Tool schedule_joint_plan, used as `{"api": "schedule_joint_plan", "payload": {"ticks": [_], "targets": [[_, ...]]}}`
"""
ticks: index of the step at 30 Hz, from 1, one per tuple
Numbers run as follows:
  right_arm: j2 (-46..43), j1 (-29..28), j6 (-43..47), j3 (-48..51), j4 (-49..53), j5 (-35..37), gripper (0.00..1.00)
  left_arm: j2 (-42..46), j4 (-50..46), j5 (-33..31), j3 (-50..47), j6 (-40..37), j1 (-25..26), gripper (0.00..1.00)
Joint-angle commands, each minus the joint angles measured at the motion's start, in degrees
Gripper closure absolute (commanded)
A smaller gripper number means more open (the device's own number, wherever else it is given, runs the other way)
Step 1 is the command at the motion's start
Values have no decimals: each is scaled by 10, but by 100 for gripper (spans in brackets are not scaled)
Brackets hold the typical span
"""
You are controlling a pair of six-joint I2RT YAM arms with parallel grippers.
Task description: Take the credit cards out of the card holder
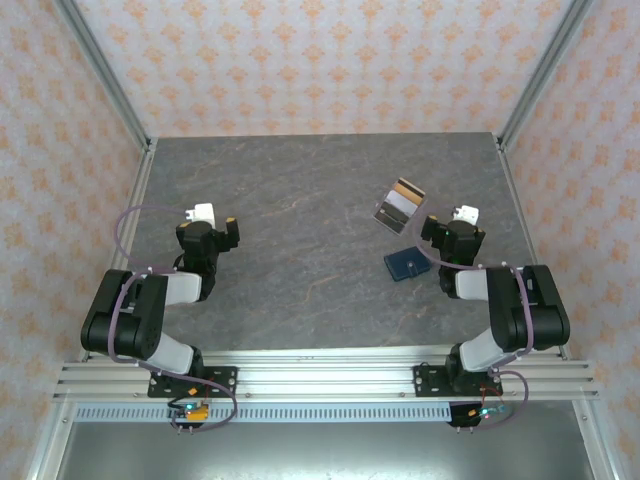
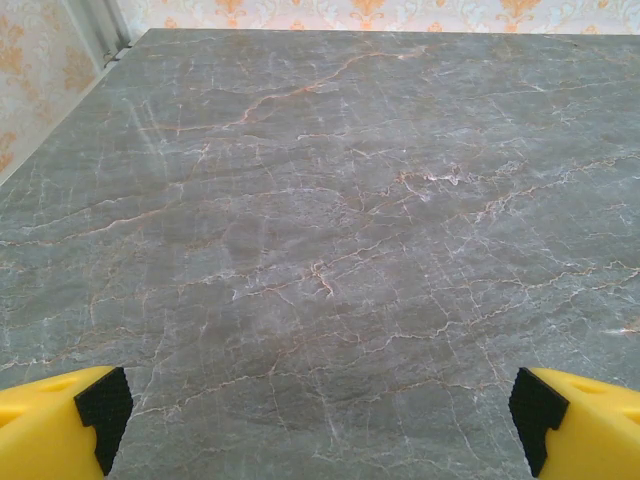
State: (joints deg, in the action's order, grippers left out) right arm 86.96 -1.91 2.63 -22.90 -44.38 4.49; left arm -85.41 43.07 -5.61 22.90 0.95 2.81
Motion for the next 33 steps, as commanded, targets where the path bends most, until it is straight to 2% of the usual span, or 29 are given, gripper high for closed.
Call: {"api": "schedule_joint_plan", "payload": {"ticks": [1, 25, 28, 33], "targets": [[1, 2, -6, -11, 1, -4, 1, -4, 1, -18, 13, -12, 2, 0], [0, 2, -6, -9, -1, -4, 1, -3, 3, -17, 12, -13, 2, 0], [-10, 2, -7, -10, 4, -1, 1, 12, -33, -26, 26, -13, 5, 0], [-109, 2, -16, -52, 150, 23, 1, 86, -194, -48, 76, 16, 7, 0]]}}
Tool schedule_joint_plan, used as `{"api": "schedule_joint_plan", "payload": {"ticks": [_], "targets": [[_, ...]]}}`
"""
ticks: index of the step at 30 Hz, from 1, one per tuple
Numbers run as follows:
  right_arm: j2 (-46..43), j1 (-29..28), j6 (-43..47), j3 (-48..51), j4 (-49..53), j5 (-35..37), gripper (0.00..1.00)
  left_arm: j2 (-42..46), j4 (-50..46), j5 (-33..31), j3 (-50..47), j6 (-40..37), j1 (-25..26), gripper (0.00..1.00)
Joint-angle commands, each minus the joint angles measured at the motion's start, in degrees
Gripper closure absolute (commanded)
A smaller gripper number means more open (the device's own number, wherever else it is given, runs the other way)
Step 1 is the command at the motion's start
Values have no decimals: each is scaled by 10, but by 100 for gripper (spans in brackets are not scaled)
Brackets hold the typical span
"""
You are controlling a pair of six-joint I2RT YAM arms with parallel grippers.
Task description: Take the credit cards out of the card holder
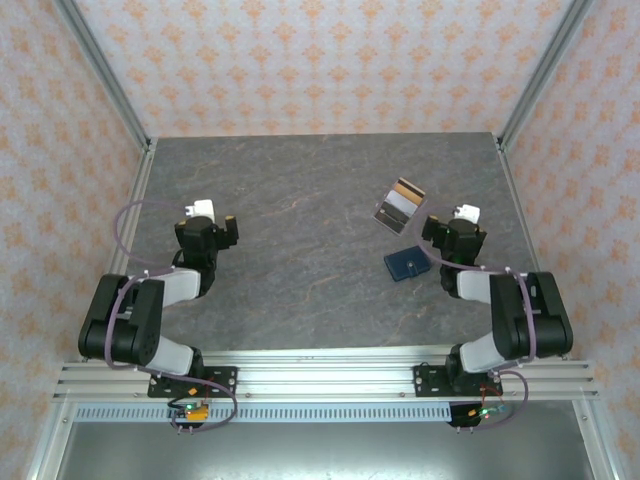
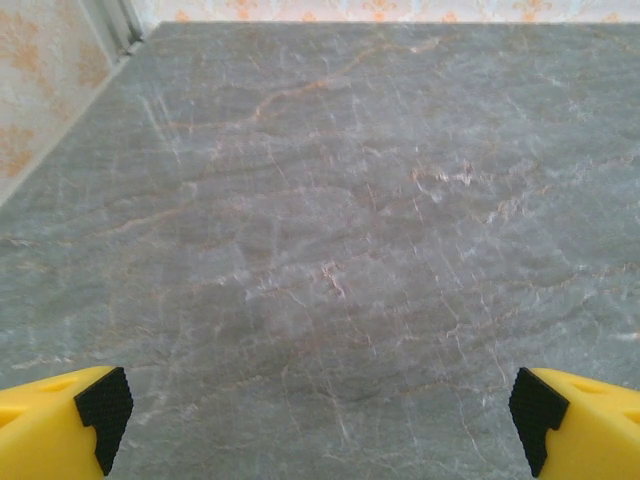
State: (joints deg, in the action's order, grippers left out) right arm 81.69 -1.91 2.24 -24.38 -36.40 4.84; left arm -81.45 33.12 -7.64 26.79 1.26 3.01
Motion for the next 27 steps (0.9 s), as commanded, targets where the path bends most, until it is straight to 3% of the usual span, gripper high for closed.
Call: {"api": "schedule_joint_plan", "payload": {"ticks": [1, 3, 7, 13, 16, 21, 27], "targets": [[-74, 2, -19, -48, 102, 28, 1, 62, -122, -25, 46, 26, 5, 0], [-107, 2, -50, -75, 176, 45, 1, 91, -187, -23, 66, 60, 6, 0], [-169, 2, -181, -160, 395, 78, 1, 138, -404, 5, 164, 155, 6, 0], [-182, 2, -285, -295, 701, -15, 1, 187, -593, 57, 254, 199, 8, 0], [-191, 2, -293, -299, 750, -93, 2, 204, -646, 77, 276, 210, 8, 0], [-215, 1, -347, -244, 749, -200, 9, 209, -684, 106, 285, 200, 9, 0], [-178, -39, -423, -182, 714, -210, 26, 214, -672, 105, 268, 199, 16, 0]]}}
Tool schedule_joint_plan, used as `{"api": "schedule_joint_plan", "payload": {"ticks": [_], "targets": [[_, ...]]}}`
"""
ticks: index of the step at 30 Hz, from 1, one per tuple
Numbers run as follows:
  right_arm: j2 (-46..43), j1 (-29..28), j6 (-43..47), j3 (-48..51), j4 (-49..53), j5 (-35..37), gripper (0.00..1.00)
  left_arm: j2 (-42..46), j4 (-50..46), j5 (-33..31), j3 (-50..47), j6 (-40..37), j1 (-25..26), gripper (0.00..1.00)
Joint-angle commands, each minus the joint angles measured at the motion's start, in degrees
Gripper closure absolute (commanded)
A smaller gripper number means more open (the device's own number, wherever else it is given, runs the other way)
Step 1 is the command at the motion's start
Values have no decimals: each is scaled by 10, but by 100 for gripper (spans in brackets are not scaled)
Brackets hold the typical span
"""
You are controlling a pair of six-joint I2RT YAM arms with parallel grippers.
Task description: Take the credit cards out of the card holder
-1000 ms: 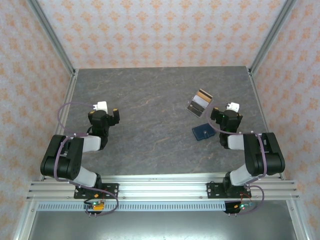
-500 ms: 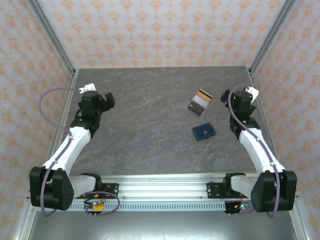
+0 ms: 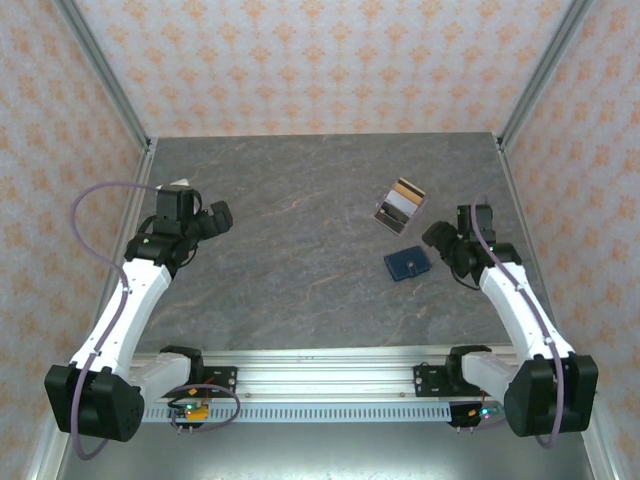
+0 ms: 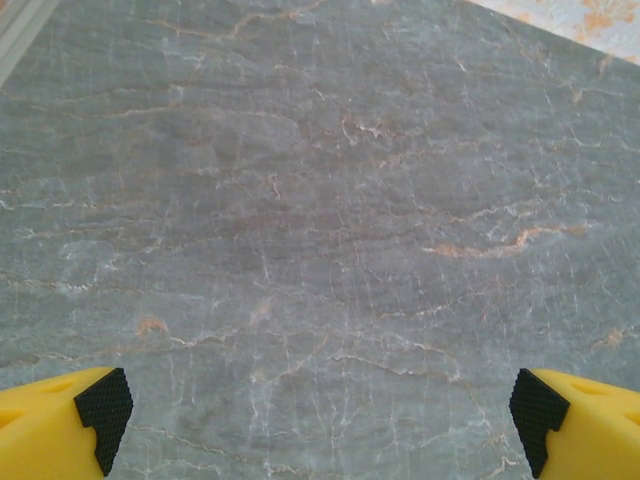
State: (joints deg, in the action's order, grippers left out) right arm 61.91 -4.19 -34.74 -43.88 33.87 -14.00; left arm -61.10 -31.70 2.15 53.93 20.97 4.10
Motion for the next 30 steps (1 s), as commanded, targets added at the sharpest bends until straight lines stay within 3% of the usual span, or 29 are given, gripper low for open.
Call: {"api": "schedule_joint_plan", "payload": {"ticks": [1, 3, 11, 14, 21, 26, 30], "targets": [[34, -25, -60, 16, 10, -19, 29, 11, -21, 6, -6, 3, 7, 0], [55, -41, -74, 20, 1, -10, 35, 14, -15, 4, -10, 2, 10, 0], [139, -51, -58, -16, -15, 31, 38, 17, 1, 11, -17, 1, 15, 0], [173, -52, -41, -30, -15, 52, 44, 10, -3, 23, -9, 3, 16, 0], [252, -65, -14, -54, -40, 39, 54, -2, 3, 63, -10, 25, 23, 0], [319, -114, 8, -93, -36, 29, 56, -16, 8, 89, -10, 35, 39, 0], [374, -186, 11, -130, -35, 24, 57, -41, 10, 96, -5, 52, 60, 0]]}}
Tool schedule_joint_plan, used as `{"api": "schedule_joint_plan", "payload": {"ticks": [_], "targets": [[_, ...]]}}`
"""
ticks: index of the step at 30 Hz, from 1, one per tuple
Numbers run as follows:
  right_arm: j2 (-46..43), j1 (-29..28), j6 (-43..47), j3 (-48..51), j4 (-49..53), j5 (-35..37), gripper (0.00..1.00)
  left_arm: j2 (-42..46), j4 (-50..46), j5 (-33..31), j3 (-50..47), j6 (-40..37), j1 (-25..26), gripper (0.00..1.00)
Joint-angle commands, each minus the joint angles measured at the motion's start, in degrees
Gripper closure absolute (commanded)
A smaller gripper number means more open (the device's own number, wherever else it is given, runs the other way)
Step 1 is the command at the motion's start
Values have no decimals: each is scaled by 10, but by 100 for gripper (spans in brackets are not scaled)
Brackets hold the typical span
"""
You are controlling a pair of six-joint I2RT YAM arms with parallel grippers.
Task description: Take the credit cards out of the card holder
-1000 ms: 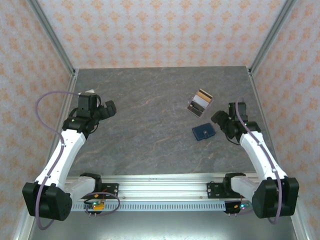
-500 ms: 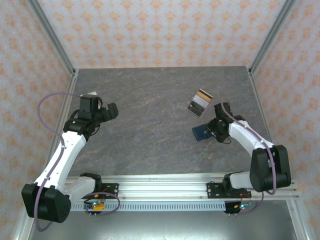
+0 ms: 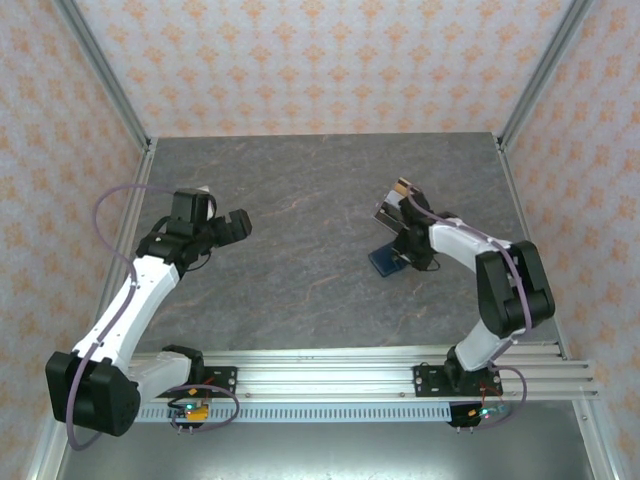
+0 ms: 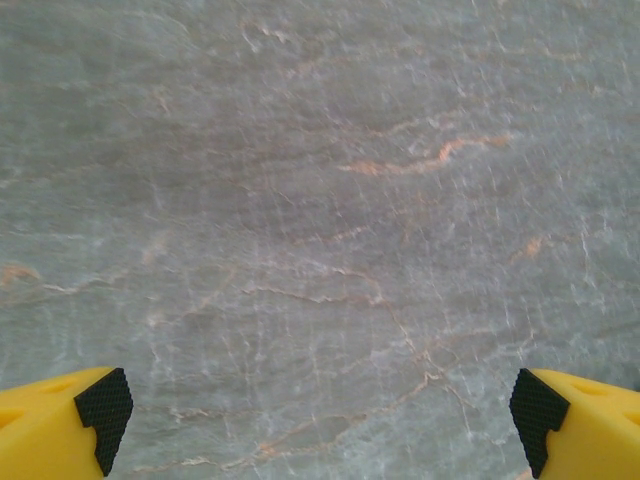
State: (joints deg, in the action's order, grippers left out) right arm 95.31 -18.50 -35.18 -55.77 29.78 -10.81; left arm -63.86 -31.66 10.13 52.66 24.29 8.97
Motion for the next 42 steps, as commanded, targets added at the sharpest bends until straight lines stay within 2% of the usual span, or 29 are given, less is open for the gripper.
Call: {"api": "schedule_joint_plan", "payload": {"ticks": [1, 6, 9, 14, 17, 21, 23, 29, 42], "targets": [[52, -64, 15, -22, 7, -4, 57, -21, 11, 17, 8, 24, 18, 0], [107, -156, 40, -91, 9, -4, 57, -57, 34, 31, -1, 50, 50, 0], [130, -180, 62, -141, 31, -7, 57, -89, 51, 48, -2, 55, 76, 2], [71, -180, 60, -168, 51, 4, 53, -153, 69, 75, 15, 60, 119, 4], [34, -179, 46, -149, 50, 3, 50, -191, 94, 108, 25, 87, 139, 7], [10, -174, 14, -91, 11, -16, 59, -248, 112, 163, 57, 83, 164, 13], [17, -169, 6, -80, -1, -26, 63, -273, 108, 168, 75, 78, 173, 18], [66, -168, -3, -90, -29, -72, 68, -326, 108, 170, 112, 74, 191, 21], [110, -167, 0, -81, -41, -82, 73, -405, 102, 176, 141, 94, 206, 34]]}}
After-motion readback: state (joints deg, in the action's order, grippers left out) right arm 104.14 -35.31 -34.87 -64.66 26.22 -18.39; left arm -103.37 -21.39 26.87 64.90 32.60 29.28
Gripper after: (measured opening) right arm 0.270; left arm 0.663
